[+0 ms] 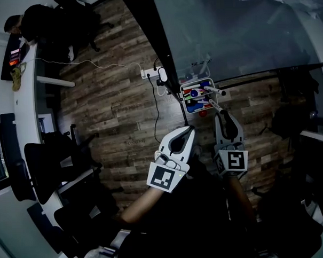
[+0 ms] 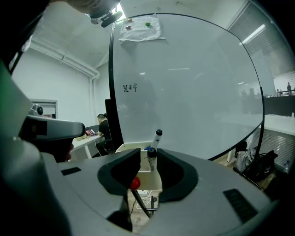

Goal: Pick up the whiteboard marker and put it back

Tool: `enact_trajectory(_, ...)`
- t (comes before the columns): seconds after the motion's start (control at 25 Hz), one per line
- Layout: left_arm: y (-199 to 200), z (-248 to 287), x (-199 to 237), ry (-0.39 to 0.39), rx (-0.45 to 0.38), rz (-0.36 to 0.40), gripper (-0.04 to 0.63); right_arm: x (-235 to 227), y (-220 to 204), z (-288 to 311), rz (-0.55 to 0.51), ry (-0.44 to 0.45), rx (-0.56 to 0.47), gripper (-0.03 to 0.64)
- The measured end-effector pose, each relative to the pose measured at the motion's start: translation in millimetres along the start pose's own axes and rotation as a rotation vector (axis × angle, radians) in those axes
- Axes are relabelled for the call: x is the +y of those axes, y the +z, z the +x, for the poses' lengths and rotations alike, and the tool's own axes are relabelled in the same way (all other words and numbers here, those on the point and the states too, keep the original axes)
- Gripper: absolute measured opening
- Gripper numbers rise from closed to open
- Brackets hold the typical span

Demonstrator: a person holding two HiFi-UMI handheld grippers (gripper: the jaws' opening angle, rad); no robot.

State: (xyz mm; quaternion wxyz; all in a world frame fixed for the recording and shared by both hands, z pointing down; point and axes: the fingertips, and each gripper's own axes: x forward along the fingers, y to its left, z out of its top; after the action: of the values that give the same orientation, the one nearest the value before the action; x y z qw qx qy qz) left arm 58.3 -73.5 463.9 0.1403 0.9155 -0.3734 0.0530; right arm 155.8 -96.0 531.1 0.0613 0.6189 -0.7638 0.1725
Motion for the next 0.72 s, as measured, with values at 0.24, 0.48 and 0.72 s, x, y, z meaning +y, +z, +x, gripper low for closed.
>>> enact_trajectory(0.24,-2.0,1.1,8.0,0.013,0.005,-0.008,0.008,-2.0,0.2,9.4,-0.020,-0.010,0.001,0.098)
enact_trajectory(0.48,-2.4,-1.5,11.1,0.021,0.004,-0.009,0.008,-2.0,1.8,12.2,-0.047,-0.023,-0.005,0.095)
enact_trajectory(0.72,-2.3,-5.8,12.3,0.027,-0.002,-0.012,0.008,1.9,6.0,8.0,-0.041,-0.026,-0.017,0.081)
